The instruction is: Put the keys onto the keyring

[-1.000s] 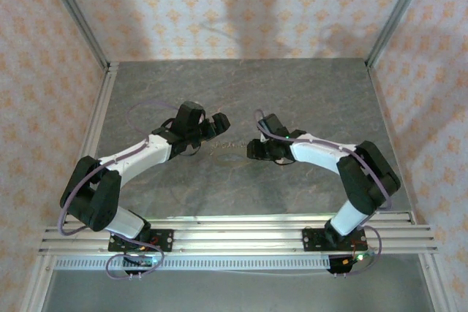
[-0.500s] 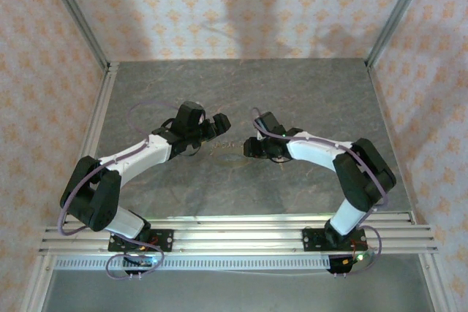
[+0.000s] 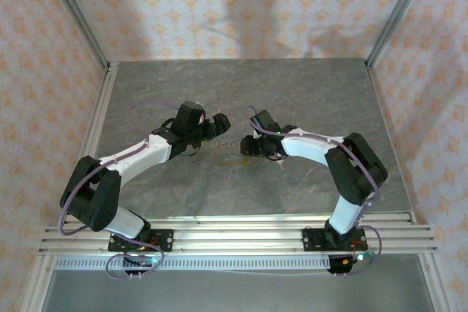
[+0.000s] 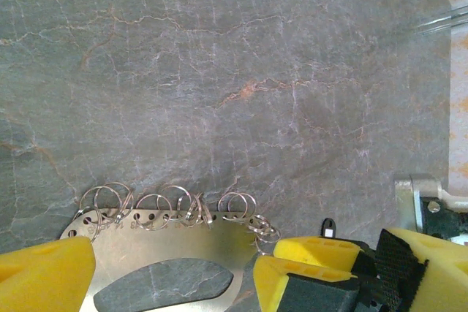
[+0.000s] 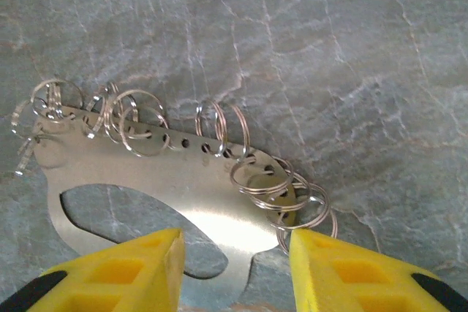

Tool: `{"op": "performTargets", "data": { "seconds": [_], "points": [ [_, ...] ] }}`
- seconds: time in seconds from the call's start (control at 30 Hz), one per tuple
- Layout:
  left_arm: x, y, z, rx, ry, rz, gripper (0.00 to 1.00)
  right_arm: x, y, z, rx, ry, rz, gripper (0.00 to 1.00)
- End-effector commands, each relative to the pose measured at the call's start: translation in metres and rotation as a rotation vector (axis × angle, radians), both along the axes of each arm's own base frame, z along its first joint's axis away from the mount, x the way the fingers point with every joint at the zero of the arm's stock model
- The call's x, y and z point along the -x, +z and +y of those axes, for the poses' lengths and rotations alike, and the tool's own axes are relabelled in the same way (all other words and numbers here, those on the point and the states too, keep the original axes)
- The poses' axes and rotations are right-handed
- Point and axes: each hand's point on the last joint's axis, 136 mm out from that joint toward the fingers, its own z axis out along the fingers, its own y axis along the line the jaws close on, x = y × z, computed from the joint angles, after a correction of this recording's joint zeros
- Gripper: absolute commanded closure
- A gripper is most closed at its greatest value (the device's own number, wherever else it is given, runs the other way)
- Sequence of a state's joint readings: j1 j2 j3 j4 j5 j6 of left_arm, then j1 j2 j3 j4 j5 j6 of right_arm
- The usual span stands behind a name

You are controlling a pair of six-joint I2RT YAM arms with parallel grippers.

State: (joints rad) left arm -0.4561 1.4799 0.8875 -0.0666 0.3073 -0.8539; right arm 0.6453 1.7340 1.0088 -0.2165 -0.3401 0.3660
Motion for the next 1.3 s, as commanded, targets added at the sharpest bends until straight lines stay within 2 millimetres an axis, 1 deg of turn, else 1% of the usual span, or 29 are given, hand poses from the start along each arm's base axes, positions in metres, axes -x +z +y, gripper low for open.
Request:
{"op": "performTargets", "data": {
  "seconds": [0.0,0.27,0.3,0.4,0.5,0.57,0.67,0.73,0.83,1.03,1.17,1.27],
  "points": [
    [0.000,0.005,0.000,-0.007,-0.017,-0.014,0.00,-0.009,0.007,0.007,0.004,0.008,-0.021,0.58],
    [0.000,0.004,-0.001,-0.008,-0.020,-0.013,0.00,-0.020,0.005,0.012,0.044,0.036,-0.025,0.59],
    [0.000,0.005,-0.001,-0.006,-0.021,-0.015,0.00,-0.021,0.007,0.011,0.048,0.036,-0.030,0.59],
    [0.001,0.007,-0.001,-0.007,-0.026,-0.018,0.00,-0.020,0.022,0.006,0.049,0.036,-0.074,0.59],
    [0.002,0.006,-0.001,-0.010,-0.031,-0.014,0.00,-0.014,0.032,-0.006,0.073,0.035,-0.107,0.59],
    [0.004,0.004,-0.002,0.001,-0.035,-0.006,0.00,-0.007,0.031,-0.015,0.109,0.046,-0.108,0.58],
    [0.008,0.002,-0.004,0.022,-0.036,0.001,0.00,0.003,0.021,-0.026,0.159,0.077,-0.097,0.58],
    [0.011,0.001,-0.005,0.027,-0.039,0.004,0.00,0.007,0.015,-0.032,0.193,0.102,-0.093,0.58],
    [0.014,0.000,-0.006,0.029,-0.047,0.012,0.00,0.010,0.009,-0.044,0.246,0.090,-0.095,0.58],
    [0.020,-0.008,-0.012,0.029,-0.054,0.036,0.00,0.015,0.006,-0.043,0.187,-0.003,-0.049,0.59],
    [0.024,-0.016,-0.027,0.062,-0.061,0.052,0.00,0.014,0.008,-0.039,0.129,-0.069,-0.033,0.60],
    [0.029,-0.029,-0.033,0.048,-0.055,0.085,0.00,0.010,0.012,-0.036,0.100,-0.102,-0.040,0.60]
  ]
}}
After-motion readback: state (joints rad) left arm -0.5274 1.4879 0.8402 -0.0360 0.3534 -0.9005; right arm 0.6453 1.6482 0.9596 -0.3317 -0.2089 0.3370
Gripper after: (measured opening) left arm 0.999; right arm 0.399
